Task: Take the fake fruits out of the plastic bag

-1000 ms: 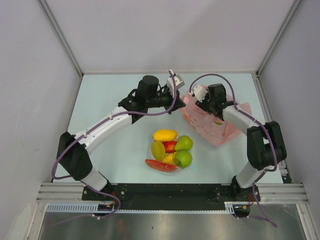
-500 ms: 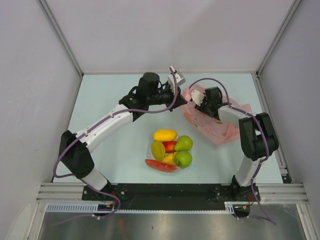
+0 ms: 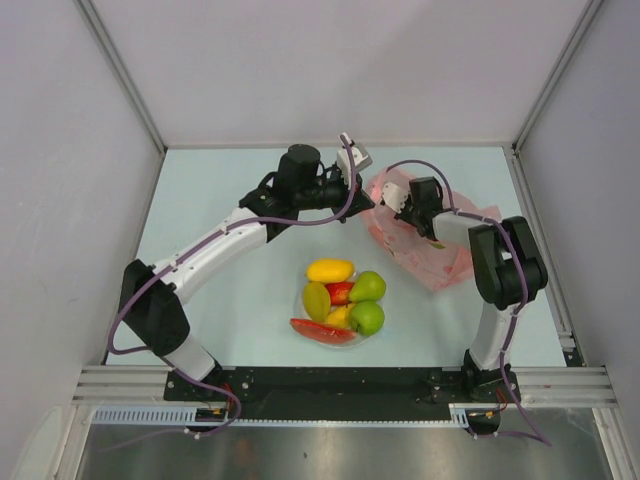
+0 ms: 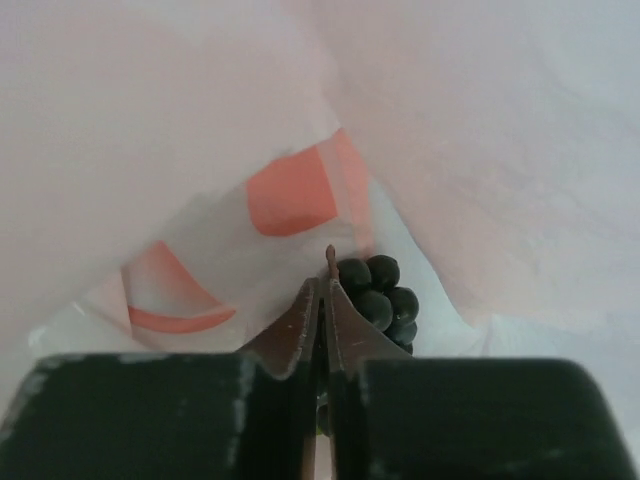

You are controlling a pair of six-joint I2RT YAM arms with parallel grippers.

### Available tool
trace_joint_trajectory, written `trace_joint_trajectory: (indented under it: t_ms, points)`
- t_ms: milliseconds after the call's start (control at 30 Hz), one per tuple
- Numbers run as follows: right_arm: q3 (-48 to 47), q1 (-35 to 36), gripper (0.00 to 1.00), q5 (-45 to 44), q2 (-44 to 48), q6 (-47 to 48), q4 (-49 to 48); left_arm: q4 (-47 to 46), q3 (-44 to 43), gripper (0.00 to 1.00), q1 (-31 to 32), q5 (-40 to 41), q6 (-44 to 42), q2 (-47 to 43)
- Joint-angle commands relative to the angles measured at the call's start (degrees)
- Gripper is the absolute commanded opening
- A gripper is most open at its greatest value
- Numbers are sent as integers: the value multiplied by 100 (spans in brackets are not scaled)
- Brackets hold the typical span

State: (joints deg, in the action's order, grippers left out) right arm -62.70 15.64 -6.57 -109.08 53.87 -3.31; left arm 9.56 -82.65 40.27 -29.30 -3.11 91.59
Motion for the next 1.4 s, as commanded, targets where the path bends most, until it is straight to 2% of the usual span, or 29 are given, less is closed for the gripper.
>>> trace_joint_trajectory:
  t_ms: [0,267,400,467,500,533,567,633,733,767,800,933,1367]
  points:
    - [-50,79,1,417,570,-200,-188,-95,-243,0,-19,-93,-145,-1]
    - [-50,141,0,1350,2589,-1562,979,-86,-348,0,-37,222,-339,174]
    - [-50,115,0,1930,3347,-1739,1648,-130,-637,0,-124,381,-356,350]
    - [-50,141,0,1888,3463,-1757,1868,-139,-892,0,-195,346,-313,526]
    - [-50,141,0,1879,3402,-1757,1939,-148,-971,0,-247,346,-269,587]
    - [-50,124,5,1783,3210,-1548,2096,-226,-1146,0,-300,346,-129,692]
    - [-50,150,19,1704,2887,-1485,2115,-244,-1226,0,-301,337,-76,711]
    - [-50,150,27,1415,2542,-1379,2002,-236,-1288,0,-309,232,-66,728]
    - [-50,124,40,993,1970,-1396,1440,-200,-1315,0,-309,118,-49,685]
    - [-67,115,50,878,1691,-1457,1273,-192,-1289,0,-309,100,-40,667]
    - [-172,97,52,720,1557,-1432,1115,-165,-1289,0,-309,100,-66,650]
    - [-444,45,56,499,1004,-1353,920,-130,-1192,0,-309,91,-110,579]
    - [-1103,-17,53,359,-262,-825,682,-68,-1069,0,-301,29,-102,562]
